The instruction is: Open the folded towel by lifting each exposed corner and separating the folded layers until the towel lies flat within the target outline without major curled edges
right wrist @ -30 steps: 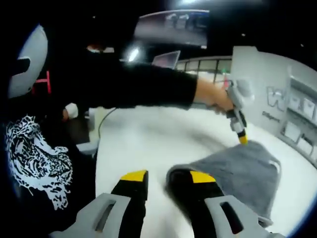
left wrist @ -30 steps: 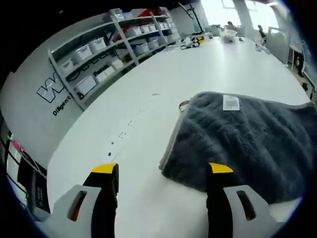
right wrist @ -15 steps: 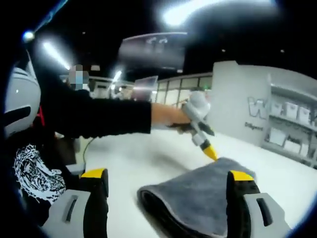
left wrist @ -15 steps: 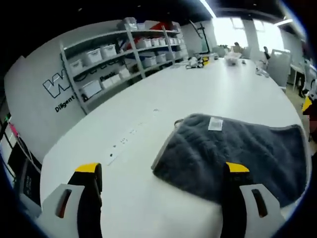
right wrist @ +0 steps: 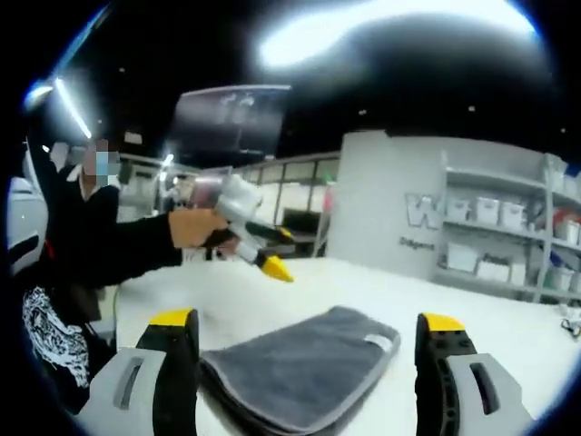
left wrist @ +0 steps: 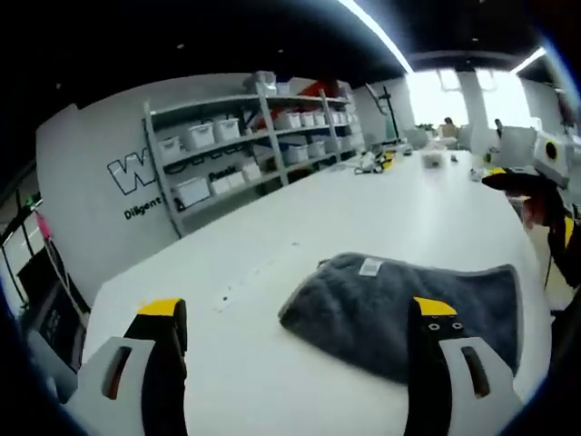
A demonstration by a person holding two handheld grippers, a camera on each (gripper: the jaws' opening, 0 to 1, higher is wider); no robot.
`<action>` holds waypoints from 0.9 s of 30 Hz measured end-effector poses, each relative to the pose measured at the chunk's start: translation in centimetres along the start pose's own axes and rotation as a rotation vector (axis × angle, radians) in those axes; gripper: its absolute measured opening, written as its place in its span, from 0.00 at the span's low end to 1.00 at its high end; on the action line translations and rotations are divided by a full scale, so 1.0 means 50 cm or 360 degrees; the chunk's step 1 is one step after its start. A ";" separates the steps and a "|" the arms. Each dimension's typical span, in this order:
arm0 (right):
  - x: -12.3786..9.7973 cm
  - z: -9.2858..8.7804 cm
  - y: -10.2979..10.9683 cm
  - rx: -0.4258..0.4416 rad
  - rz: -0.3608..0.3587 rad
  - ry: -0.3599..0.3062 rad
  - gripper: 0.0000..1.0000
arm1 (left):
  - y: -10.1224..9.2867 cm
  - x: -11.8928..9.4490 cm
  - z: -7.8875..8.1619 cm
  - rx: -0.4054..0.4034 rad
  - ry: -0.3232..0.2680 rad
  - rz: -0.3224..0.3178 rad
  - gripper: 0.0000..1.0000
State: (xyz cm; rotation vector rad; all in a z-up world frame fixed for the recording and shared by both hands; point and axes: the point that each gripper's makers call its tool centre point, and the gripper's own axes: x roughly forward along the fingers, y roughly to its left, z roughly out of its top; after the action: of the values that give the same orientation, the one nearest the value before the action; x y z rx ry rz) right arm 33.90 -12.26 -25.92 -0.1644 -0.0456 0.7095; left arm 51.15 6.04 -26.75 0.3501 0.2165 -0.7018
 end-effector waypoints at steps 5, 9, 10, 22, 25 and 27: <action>-0.018 0.012 -0.028 -0.0053 -0.0043 0.0049 1.00 | -0.006 -0.051 0.047 -0.0032 -0.0131 -0.0021 1.00; -0.034 0.018 -0.037 -0.0039 -0.0051 0.0069 1.00 | 0.009 -0.089 0.064 -0.0082 -0.0202 0.0038 1.00; -0.039 0.024 -0.036 -0.0006 -0.0040 0.0048 1.00 | 0.008 -0.096 0.062 -0.0087 -0.0205 0.0047 1.00; -0.078 0.014 -0.074 0.0005 -0.0119 0.0055 1.00 | -0.028 -0.150 0.008 -0.0099 -0.0215 0.0111 1.00; -0.085 0.005 -0.081 -0.0006 -0.0138 0.0076 1.00 | -0.039 -0.166 -0.003 -0.0096 -0.0224 0.0109 1.00; -0.088 0.001 -0.083 -0.0008 -0.0136 0.0088 1.00 | -0.040 -0.178 -0.005 -0.0100 -0.0235 0.0117 1.00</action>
State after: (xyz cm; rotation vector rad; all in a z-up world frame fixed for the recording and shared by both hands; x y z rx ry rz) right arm 33.23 -18.23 -25.14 -0.1857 -0.0015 0.6193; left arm 43.20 9.98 -24.73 0.2440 0.0847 -0.6436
